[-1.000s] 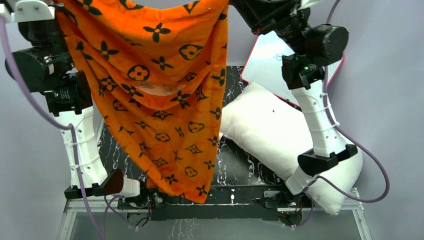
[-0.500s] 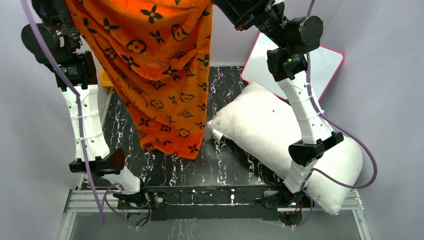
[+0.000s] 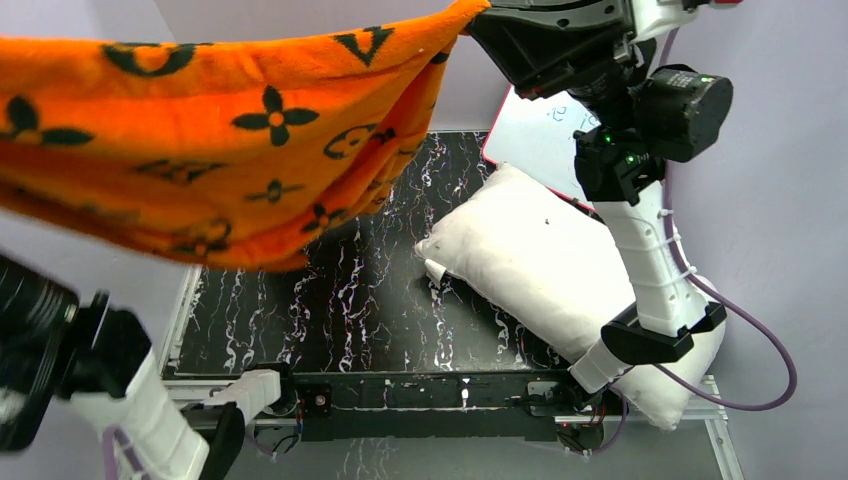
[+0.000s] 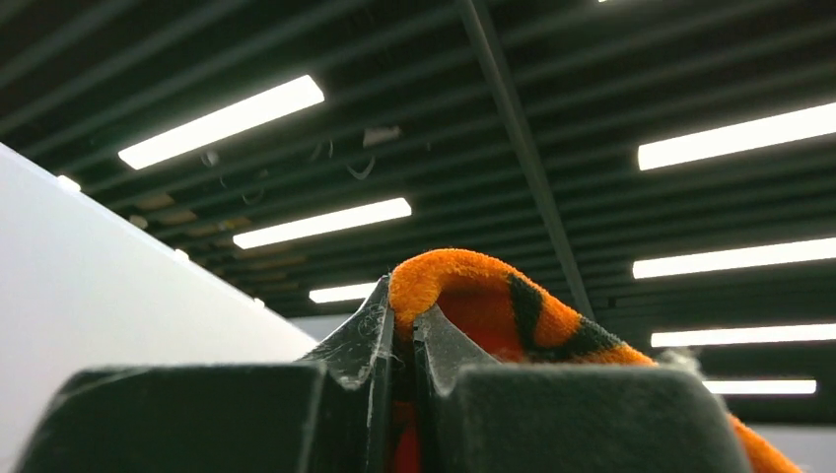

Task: Remove the pillowcase from the pillow
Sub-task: Adjust the pillowcase at the center of the board.

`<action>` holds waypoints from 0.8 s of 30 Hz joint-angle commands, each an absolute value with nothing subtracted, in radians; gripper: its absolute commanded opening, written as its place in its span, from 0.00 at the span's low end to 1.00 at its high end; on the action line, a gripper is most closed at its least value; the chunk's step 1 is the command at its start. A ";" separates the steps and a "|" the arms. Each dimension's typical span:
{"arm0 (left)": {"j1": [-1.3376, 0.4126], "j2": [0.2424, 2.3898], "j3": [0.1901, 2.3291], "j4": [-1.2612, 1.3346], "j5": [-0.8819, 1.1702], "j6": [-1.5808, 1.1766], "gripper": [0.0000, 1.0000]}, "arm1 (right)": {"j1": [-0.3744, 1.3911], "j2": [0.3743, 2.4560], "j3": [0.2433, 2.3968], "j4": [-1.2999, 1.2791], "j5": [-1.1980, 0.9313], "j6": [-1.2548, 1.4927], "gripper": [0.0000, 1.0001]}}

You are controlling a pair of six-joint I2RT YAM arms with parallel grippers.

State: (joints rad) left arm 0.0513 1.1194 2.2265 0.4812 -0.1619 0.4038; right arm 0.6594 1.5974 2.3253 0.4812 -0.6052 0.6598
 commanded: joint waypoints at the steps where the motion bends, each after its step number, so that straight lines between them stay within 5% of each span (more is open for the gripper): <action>1: -0.042 1.086 2.229 0.530 -0.183 0.524 0.00 | 0.677 1.572 2.330 0.527 -0.584 0.732 0.00; 24: -0.963 1.206 2.187 0.532 -0.256 1.371 0.00 | 0.699 1.558 2.139 0.433 -0.515 0.485 0.00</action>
